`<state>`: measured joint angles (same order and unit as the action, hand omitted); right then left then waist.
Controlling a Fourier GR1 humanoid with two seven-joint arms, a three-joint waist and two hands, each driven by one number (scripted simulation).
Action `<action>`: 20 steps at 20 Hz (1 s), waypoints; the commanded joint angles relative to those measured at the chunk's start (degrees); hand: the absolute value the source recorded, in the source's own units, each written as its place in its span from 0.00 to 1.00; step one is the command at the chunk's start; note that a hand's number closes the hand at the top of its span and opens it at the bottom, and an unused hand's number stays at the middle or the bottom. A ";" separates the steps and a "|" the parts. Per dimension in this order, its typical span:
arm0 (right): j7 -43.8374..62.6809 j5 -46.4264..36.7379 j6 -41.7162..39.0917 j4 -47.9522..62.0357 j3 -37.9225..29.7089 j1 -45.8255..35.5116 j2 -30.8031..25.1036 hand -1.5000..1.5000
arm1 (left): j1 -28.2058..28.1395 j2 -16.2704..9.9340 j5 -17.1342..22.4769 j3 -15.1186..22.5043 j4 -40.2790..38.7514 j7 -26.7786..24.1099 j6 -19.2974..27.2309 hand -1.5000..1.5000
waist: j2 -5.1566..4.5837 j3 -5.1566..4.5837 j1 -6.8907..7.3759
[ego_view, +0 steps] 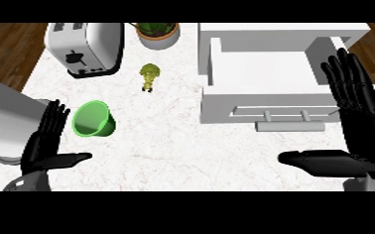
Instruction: Pick up the cup, place it into the drawer and close the drawer
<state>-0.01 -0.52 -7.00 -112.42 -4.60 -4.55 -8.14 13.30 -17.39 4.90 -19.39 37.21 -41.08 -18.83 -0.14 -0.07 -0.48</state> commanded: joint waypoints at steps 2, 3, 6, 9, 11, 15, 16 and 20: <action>-4.26 -3.78 1.25 2.23 3.36 1.98 3.15 0.00 | 5.90 -0.65 -2.34 -0.40 -13.64 -8.63 1.52 0.00 | -0.03 -0.01 -0.07; -3.17 0.26 -1.09 1.55 -1.00 1.48 0.13 0.00 | 5.78 -1.31 -3.02 -0.20 -17.29 -13.35 -1.11 0.00 | -0.07 -0.03 -0.23; -6.14 -0.97 -1.53 1.03 0.67 4.72 1.31 0.00 | 8.15 -1.84 -3.14 -1.01 -20.68 -15.40 0.72 0.00 | -0.13 -0.05 -0.44; -1.94 -2.58 0.25 -3.62 3.57 3.96 2.87 0.00 | 10.12 -3.65 -2.97 -1.73 -24.08 -15.73 -1.62 0.00 | -0.31 -0.17 -1.07; 0.42 0.94 -1.87 -2.87 -0.34 0.81 -0.54 0.00 | 10.05 -1.83 -4.04 -1.21 -24.48 -18.76 1.66 0.00 | -0.48 -0.24 -1.42; 2.63 -0.86 0.50 1.18 0.43 -5.11 0.57 0.00 | 11.08 -1.89 -4.86 -0.32 -25.52 -18.62 1.00 0.00 | -0.39 -0.17 -0.55; -0.99 -0.04 -1.33 0.43 0.66 -0.04 0.84 0.00 | 11.60 -1.92 -4.71 -0.59 -26.43 -18.60 0.48 0.00 | -0.42 -0.17 -0.97; -1.85 2.28 -2.75 2.10 -1.79 -0.84 -0.57 0.00 | 13.56 -3.40 -4.41 -1.08 -27.33 -16.93 -1.27 0.00 | -0.70 -0.25 -1.56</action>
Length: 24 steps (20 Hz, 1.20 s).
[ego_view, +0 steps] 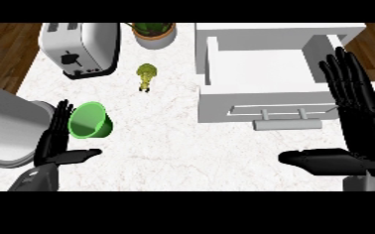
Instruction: Pick up the cup, place it into the drawer and close the drawer
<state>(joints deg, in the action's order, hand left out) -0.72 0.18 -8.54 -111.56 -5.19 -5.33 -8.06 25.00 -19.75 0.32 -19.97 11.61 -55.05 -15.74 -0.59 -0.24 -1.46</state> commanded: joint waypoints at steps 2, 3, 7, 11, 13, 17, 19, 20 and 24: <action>0.76 -1.19 0.15 -3.52 1.90 2.82 0.94 0.00 | -1.54 -0.57 -0.55 0.28 -1.96 -6.31 -5.57 0.00 | 0.00 -0.04 -0.24; 0.54 1.01 -1.23 0.24 -0.59 -0.28 -0.82 0.00 | 1.79 -0.66 0.05 -0.09 -1.02 -3.74 -5.30 0.00 | 0.00 0.01 0.04; -0.06 -1.07 0.05 0.21 1.82 0.42 1.20 0.00 | 1.43 1.26 0.06 -0.10 -1.54 -5.21 -6.11 0.00 | -0.17 -0.06 -0.13; -0.71 0.34 -1.62 -1.74 1.32 3.14 0.49 0.00 | 1.57 0.53 1.21 -0.91 -1.35 -4.93 -10.14 0.00 | -0.18 -0.10 -0.65; -2.73 0.46 -1.69 0.48 0.00 2.69 0.14 0.00 | 1.74 3.10 0.63 0.01 -0.51 -6.04 -10.21 0.00 | -0.25 -0.07 -0.51; 0.67 -1.55 0.17 -0.82 2.01 0.83 1.18 0.00 | 2.47 3.21 1.74 -0.38 0.39 -5.42 -14.41 0.00 | -0.19 -0.13 -0.30; 1.15 0.91 -0.47 -1.15 0.42 0.33 0.78 0.00 | 2.18 4.04 1.69 0.02 0.64 -5.23 -14.99 1.00 | -0.05 -0.05 -0.19; 1.03 0.48 -0.39 1.16 0.33 -0.72 0.66 0.00 | 2.24 3.74 1.83 0.35 1.20 -4.53 -17.90 1.00 | -0.05 -0.02 0.30; -0.97 1.39 -1.58 2.62 -1.68 0.14 -0.70 0.00 | 2.70 6.72 1.56 1.53 2.21 -4.13 -18.58 1.00 | -0.09 0.01 -0.01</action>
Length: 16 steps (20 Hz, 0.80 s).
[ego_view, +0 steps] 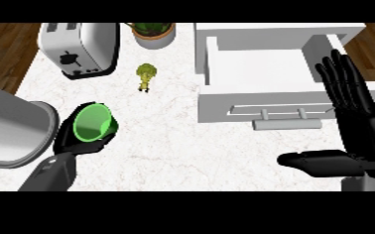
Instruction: Pick up the cup, place it into the drawer and close the drawer
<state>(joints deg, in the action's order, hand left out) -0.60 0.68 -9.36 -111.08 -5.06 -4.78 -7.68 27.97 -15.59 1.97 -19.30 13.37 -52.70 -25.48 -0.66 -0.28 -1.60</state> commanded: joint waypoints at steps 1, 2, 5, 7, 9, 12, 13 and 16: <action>-1.05 0.19 -0.53 2.63 -0.51 -1.56 -0.46 0.00 | 1.28 2.32 1.56 -0.47 -0.28 -4.27 -10.37 1.00 | -0.20 -0.01 0.03; -3.62 -1.16 -0.66 2.71 0.70 0.51 0.28 0.00 | 0.59 1.14 1.53 -0.18 0.46 -4.70 -12.43 1.00 | -0.03 0.05 0.26; -0.73 -0.86 -0.21 3.12 -0.39 -1.86 -0.69 0.00 | 0.32 3.00 2.22 -0.23 1.54 -6.20 -12.48 1.00 | -0.09 0.01 0.39; -0.73 -0.81 -0.32 1.94 -1.47 0.12 -1.38 0.00 | 0.34 3.25 3.49 -1.67 2.18 -7.16 -8.33 1.00 | 0.12 0.08 0.21; -0.71 0.07 -0.65 1.28 -0.91 -0.75 -0.90 0.00 | -1.99 2.63 4.96 -3.41 2.08 -9.73 -7.27 1.00 | -0.06 0.00 0.18; -1.50 -0.94 -0.22 2.14 -1.13 0.04 -0.84 0.00 | 0.07 3.33 7.22 -5.74 3.67 -8.87 -0.88 1.00 | 0.23 0.13 0.63; -0.31 0.50 -0.70 0.45 -2.02 -0.15 -1.48 0.00 | -4.09 3.17 5.70 -4.53 4.71 -13.40 -1.11 1.00 | 0.30 0.12 0.73; -2.97 -0.35 -1.24 2.03 -1.67 1.31 -1.30 0.00 | -1.19 3.67 6.25 -4.70 5.03 -12.60 -1.56 1.00 | 0.20 0.12 0.40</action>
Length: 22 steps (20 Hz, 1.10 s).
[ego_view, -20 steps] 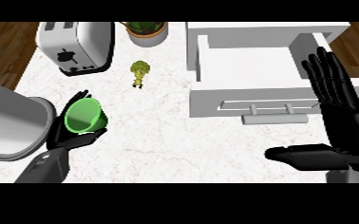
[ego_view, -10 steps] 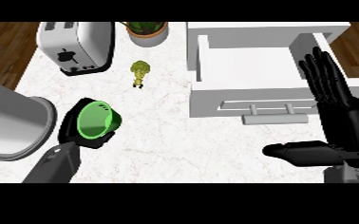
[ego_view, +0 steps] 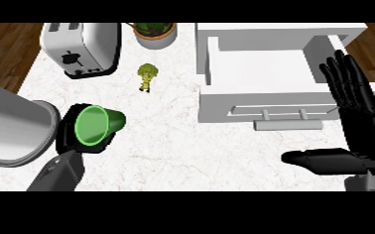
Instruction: Pick up the cup, place it into the drawer and close the drawer
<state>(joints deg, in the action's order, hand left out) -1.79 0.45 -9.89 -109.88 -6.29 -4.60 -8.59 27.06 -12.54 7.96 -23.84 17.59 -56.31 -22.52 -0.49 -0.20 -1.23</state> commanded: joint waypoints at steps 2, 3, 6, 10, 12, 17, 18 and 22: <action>0.10 0.36 0.13 0.76 0.20 -0.65 0.62 0.00 | 1.19 1.43 -0.01 0.53 1.95 -8.17 -3.85 1.00 | 0.13 0.07 0.23; 0.67 -0.40 0.29 -0.18 0.22 -0.98 0.03 0.00 | 1.99 2.85 0.66 0.37 3.80 -8.26 -3.07 1.00 | 0.29 0.09 0.42; 3.01 -0.23 0.59 -4.06 0.81 0.91 0.41 0.00 | 3.75 0.97 1.65 0.40 6.77 -5.70 -4.47 1.00 | 0.50 0.11 0.38; 0.88 0.65 -0.18 1.42 -1.77 -1.21 -0.93 0.00 | 7.44 4.81 0.65 4.10 12.54 1.02 -0.43 1.00 | 0.58 0.23 1.16; -2.76 0.28 -0.53 1.53 -1.57 2.23 0.10 0.00 | 7.27 5.19 1.39 5.12 17.37 4.39 -0.02 1.00 | 0.79 0.29 1.50; 2.37 2.16 -1.56 -3.56 -2.83 2.99 -1.87 0.00 | 7.42 7.45 0.19 9.77 31.29 13.46 6.31 1.00 | 1.11 0.30 1.81; 3.92 1.99 0.22 -1.99 -3.41 -0.06 -1.37 0.00 | 8.08 9.20 0.55 10.67 34.70 16.83 8.16 1.00 | 1.14 0.30 2.23; 0.48 0.62 -0.82 0.93 -2.12 0.12 -1.07 0.00 | 14.27 10.73 0.64 12.33 39.45 24.50 12.90 1.00 | 0.72 0.26 1.54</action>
<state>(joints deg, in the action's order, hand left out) -0.16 0.97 -10.19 -111.13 -8.15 -3.42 -9.42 37.11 -2.89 8.33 -13.17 51.35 -38.58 -12.63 0.42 0.06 0.47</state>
